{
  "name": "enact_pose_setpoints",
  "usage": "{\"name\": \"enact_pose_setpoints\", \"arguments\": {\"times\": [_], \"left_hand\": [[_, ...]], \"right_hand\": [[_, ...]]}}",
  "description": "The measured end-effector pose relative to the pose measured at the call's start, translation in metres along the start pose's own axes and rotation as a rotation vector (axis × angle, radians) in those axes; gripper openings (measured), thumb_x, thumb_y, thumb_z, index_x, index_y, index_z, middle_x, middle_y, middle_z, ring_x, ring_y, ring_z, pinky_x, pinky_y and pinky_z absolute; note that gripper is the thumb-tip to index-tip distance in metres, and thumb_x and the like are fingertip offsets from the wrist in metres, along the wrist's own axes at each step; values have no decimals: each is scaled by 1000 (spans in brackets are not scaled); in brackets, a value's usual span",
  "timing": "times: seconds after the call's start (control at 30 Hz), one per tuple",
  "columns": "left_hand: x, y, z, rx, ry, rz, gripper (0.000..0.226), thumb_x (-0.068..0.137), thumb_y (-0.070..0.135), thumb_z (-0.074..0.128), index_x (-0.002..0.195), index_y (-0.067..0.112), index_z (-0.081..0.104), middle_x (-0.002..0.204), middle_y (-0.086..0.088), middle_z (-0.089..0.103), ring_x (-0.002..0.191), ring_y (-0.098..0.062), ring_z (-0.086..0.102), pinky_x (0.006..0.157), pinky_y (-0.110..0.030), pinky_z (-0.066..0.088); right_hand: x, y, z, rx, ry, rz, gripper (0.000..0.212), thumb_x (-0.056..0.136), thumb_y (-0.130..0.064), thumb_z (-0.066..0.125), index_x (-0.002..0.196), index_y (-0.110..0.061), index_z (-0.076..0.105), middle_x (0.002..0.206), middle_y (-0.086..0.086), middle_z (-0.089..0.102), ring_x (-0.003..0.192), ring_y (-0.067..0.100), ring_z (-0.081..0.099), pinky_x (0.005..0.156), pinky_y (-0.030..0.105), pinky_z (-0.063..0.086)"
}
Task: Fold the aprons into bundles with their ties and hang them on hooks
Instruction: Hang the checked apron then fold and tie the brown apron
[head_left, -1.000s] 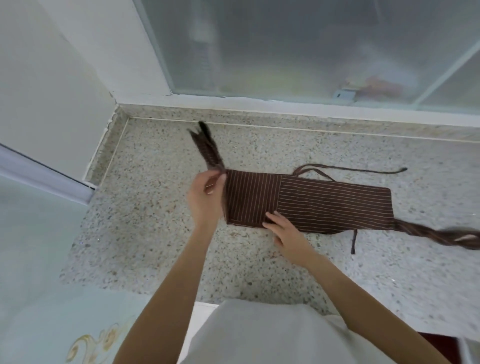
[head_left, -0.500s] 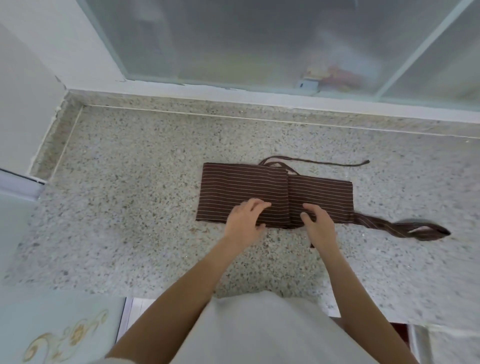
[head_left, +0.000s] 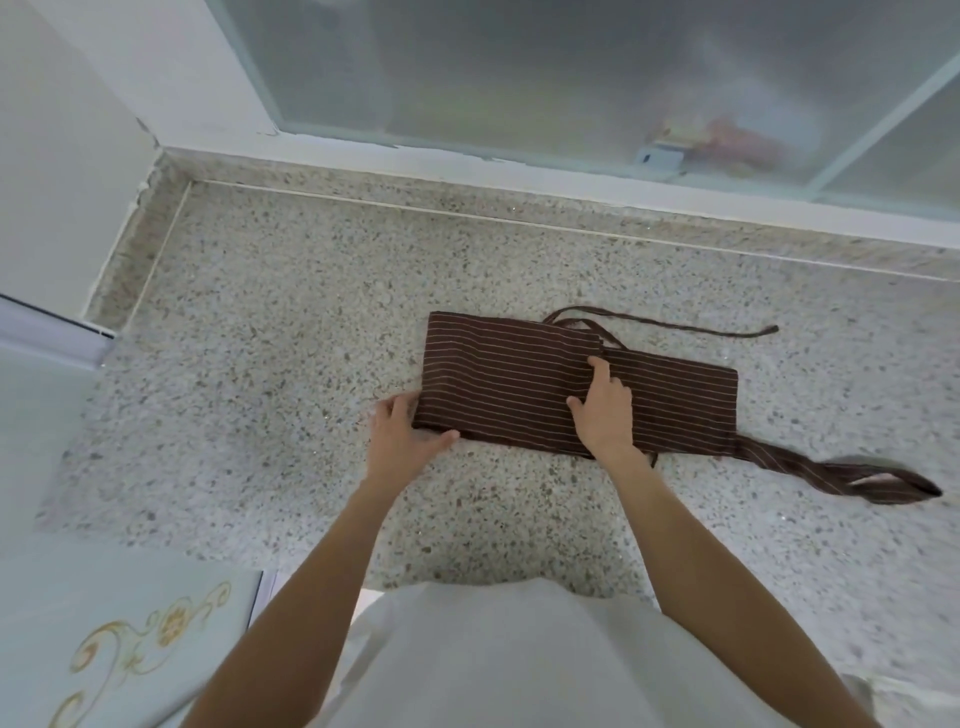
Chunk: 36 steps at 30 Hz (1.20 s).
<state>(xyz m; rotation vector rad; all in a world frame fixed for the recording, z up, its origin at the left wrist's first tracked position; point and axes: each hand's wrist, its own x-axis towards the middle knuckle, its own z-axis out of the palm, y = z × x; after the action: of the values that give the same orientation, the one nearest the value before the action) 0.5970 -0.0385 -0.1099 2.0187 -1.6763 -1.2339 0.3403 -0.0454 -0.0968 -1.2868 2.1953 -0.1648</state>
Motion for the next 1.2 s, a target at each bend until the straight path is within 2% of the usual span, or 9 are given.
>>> {"name": "enact_pose_setpoints", "arguments": {"times": [0.1,0.27,0.4,0.5,0.57,0.7,0.87,1.07,1.2], "left_hand": [[-3,8,2,-352,-33,36,80,64,28,85,130,30,39,125,0,51,104,-16,60,89,-38,53],[-10,35,15,-489,132,33,65,73,2,75,121,31,42,108,9,58,89,-10,65,76,-25,55],[-6,37,24,-189,255,270,59,77,-5,66,126,22,47,112,4,58,91,-7,59,75,-27,54],[2,29,31,157,198,587,66,72,-10,63,128,21,50,112,-3,59,94,-19,56,78,-32,51],[6,29,36,305,136,708,66,70,-9,63,127,23,51,118,-2,59,104,-23,50,89,-38,48],[8,29,45,357,1,682,54,75,-9,61,122,18,60,128,-1,54,116,-18,37,98,-38,43],[13,28,45,359,-42,710,51,76,-14,56,118,14,64,125,-5,57,114,-21,40,95,-37,45],[17,30,42,425,-71,728,52,74,-16,57,117,13,65,123,-7,58,110,-20,40,92,-38,49],[18,42,36,535,-181,688,48,74,3,58,118,21,62,125,2,52,112,-17,44,90,-34,47]], "right_hand": [[2,0,4,-30,41,-24,56,91,-18,58,139,-18,30,118,16,53,107,34,49,91,40,39],[-6,-4,-12,164,122,-102,45,91,-4,54,131,-18,42,115,12,51,81,16,46,73,27,37],[-19,12,-51,219,305,-165,43,91,-2,53,129,-18,46,119,11,49,89,10,43,79,21,34],[-35,51,-78,214,399,-66,48,90,2,52,132,-18,44,122,14,44,90,13,40,82,23,35],[-43,77,-80,190,387,43,52,89,4,51,135,-16,41,124,19,41,85,18,42,79,26,37],[-50,116,-57,167,253,261,54,89,1,52,138,-16,36,126,25,40,77,24,44,73,31,38],[-44,134,-47,248,298,314,38,96,-20,50,132,-12,44,124,22,52,107,35,52,81,34,39],[-36,145,-52,322,297,399,46,89,-3,56,132,-10,40,117,20,60,103,34,58,80,38,45],[-42,147,-46,150,327,356,50,85,0,57,131,-10,40,113,22,52,100,36,52,82,43,45]]}}
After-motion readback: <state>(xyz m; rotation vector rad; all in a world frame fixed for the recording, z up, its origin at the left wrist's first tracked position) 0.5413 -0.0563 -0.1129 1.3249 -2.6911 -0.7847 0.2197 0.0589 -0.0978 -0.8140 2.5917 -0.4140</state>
